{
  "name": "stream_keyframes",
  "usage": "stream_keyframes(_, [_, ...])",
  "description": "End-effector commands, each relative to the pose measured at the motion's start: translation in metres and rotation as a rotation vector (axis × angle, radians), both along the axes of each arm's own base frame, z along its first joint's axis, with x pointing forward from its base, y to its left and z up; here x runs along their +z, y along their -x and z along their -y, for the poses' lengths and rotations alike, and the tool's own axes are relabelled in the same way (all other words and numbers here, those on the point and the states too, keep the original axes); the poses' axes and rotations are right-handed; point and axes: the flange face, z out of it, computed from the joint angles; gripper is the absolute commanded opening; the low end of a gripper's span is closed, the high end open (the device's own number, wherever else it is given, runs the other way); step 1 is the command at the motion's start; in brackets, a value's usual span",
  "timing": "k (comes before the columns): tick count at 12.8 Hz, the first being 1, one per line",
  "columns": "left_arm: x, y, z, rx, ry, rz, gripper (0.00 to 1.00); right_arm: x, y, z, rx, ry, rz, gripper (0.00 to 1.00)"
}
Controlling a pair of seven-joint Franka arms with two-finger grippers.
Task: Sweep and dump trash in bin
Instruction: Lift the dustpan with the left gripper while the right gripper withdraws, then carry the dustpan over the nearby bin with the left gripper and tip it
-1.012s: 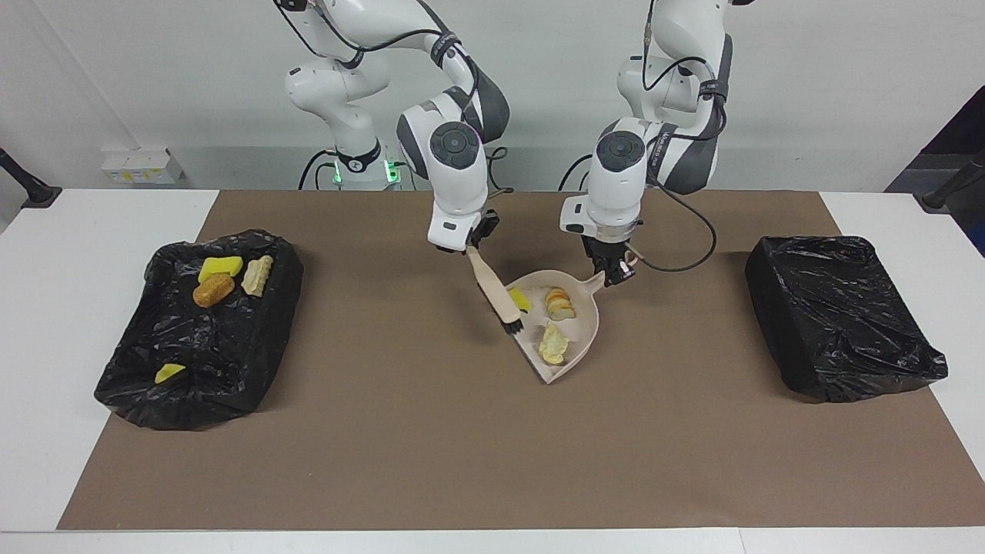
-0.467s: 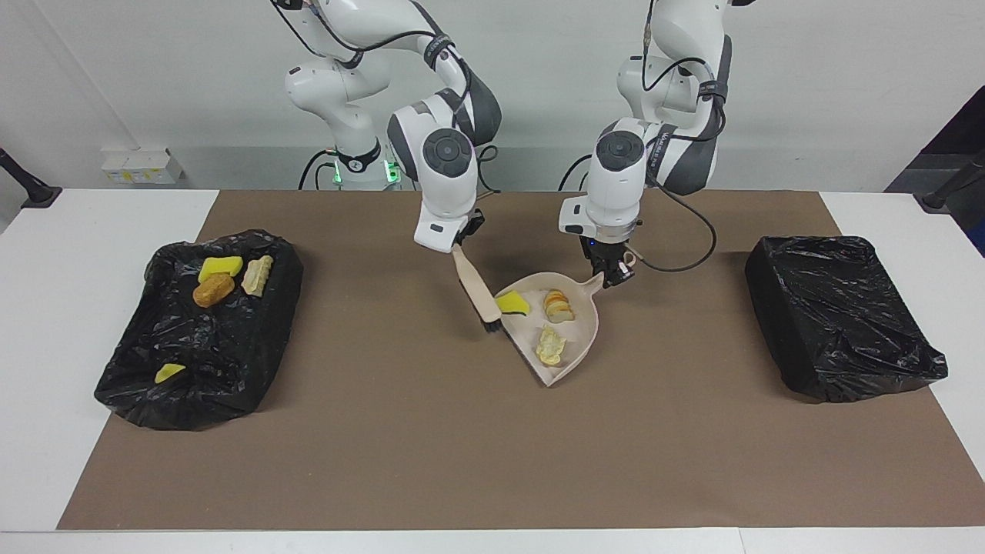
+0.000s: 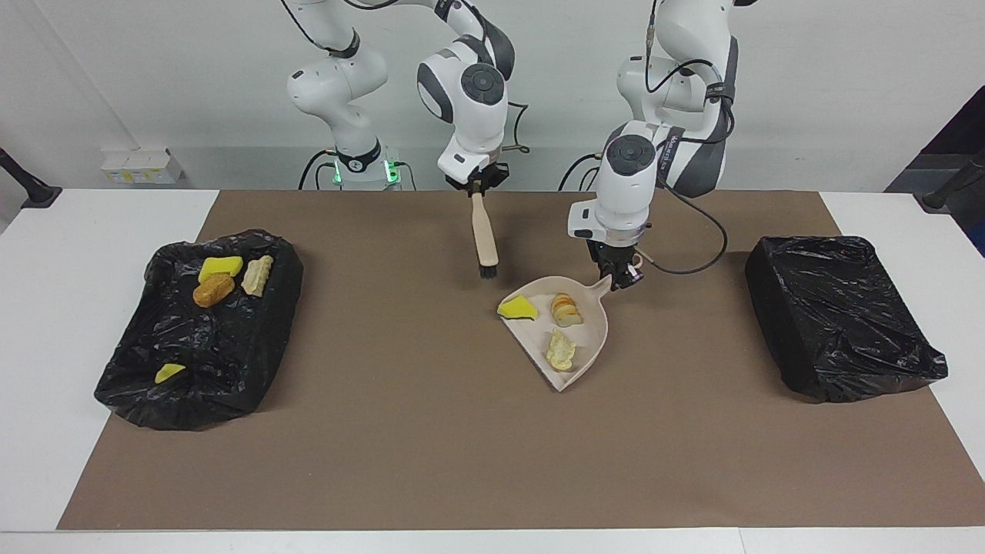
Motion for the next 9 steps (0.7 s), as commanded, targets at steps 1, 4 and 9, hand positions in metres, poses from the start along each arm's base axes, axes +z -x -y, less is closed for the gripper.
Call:
stream_keyframes(1, [0.006, -0.012, -0.015, 0.089, 0.06, -0.004, 0.0, -0.023, 0.019, -0.025, -0.067, -0.003, 0.023, 0.0])
stream_keyframes(4, [0.05, -0.036, -0.057, 0.282, 0.091, 0.06, 0.0, -0.057, 0.036, -0.057, -0.103, 0.005, 0.049, 0.0])
stream_keyframes(9, [0.111, -0.048, -0.164, 0.613, 0.1, 0.129, 0.0, -0.066, 0.028, -0.059, -0.101, 0.007, 0.043, 0.99])
